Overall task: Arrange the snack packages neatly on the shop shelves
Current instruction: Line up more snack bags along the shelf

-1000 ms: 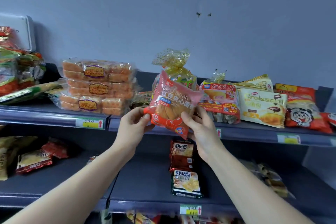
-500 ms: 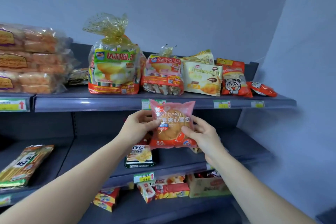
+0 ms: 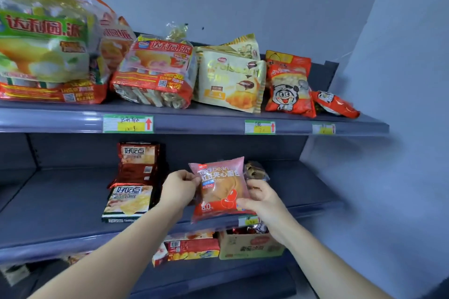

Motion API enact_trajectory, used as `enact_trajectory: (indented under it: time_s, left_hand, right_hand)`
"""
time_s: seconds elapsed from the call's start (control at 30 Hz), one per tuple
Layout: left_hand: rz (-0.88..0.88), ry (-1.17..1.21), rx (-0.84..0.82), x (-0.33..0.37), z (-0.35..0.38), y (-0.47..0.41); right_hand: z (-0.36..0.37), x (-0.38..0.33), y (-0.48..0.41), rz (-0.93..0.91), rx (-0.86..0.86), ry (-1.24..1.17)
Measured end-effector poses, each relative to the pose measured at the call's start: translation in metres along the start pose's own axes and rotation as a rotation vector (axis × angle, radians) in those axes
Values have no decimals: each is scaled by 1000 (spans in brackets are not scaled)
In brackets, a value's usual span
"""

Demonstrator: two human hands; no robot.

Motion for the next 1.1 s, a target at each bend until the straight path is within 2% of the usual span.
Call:
enact_trajectory:
  time_s: [0.17, 0.3, 0.43, 0.6, 0.73, 1.1]
  left_hand:
    - [-121, 65, -67, -37, 55, -21]
    - [-199, 8, -215, -59, 98, -31]
    - [-179, -118, -299, -73, 130, -61]
    - [-36, -387, -250, -84, 151, -118]
    - [33, -482, -200, -88, 160, -155]
    - [5, -664, -208, -110, 177, -214]
  right_hand:
    - [-34, 49, -30, 46, 96, 75]
    - [-50, 89, -56, 131, 151, 123]
    - [-54, 125, -89, 193, 184, 132]
    - [-53, 165, -137, 266, 185, 138]
    - [-48, 182, -173, 284, 166, 146]
    - [-45, 213, -228, 284, 143, 337]
Point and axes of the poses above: each hand's wrist, its own y-axis away from the middle knuckle, its own z-axis out of the palm, x = y × z, the point moved 10 cm from there along -y, towards the middle knuckle, and after that the axes turned 6 degrees about -z, right-handed, at the moved point
